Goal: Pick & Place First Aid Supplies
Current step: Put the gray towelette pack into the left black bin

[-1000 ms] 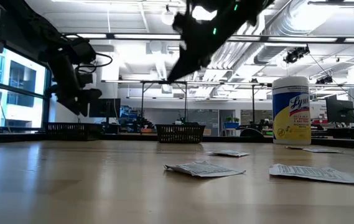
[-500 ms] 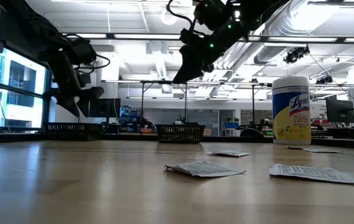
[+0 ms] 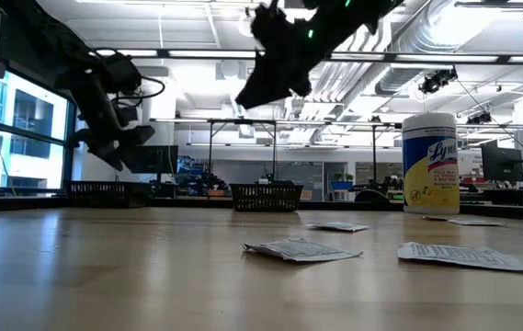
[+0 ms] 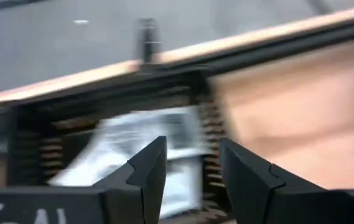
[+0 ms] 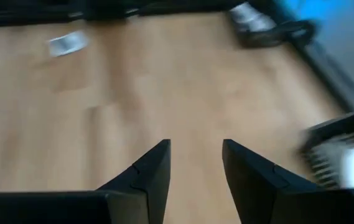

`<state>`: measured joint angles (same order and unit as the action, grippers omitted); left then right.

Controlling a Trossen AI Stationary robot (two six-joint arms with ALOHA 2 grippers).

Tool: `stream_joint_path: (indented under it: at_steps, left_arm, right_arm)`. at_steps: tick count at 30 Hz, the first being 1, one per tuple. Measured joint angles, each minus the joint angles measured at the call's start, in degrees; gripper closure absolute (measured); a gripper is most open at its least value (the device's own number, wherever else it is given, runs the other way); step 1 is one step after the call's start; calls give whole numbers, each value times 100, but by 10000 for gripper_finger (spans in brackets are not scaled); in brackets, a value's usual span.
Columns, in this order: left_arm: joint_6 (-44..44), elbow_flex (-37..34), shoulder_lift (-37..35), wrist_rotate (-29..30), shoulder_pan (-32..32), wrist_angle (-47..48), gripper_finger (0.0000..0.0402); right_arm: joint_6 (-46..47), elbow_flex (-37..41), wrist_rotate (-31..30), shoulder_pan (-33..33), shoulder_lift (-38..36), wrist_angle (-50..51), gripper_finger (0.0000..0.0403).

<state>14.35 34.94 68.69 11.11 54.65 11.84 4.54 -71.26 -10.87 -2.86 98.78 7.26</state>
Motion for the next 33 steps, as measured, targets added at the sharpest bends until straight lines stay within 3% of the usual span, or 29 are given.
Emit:
stream_joint_path:
  at_steps: [4, 11, 16, 21, 27, 33]
  left_arm:
    - [70, -45, -275, -561, -573, -31, 257]
    - [575, -562, -486, -587, -2253, -651, 257]
    - [925, -808, -486, -544, -3259, -1145, 257]
    - [1559, -883, -484, -28, -4178, -1485, 257]
    - [1986, -883, -371, 896, -5316, -1496, 257]
    - [2091, -890, -209, 1563, -6066, -1557, 257]
  right_arm:
    - [687, 0, -296, 868, 8, 348, 263]
    - [2148, -4, -1108, 2175, 494, 704, 263]
    - [3089, -4, -1738, 2582, 822, 1235, 263]
    - [3642, -2, -2294, 2648, 1052, 1747, 263]
    - [4505, 0, -1849, 2566, 1154, 2525, 263]
    - [4699, 339, -1181, 2530, 1154, 2270, 263]
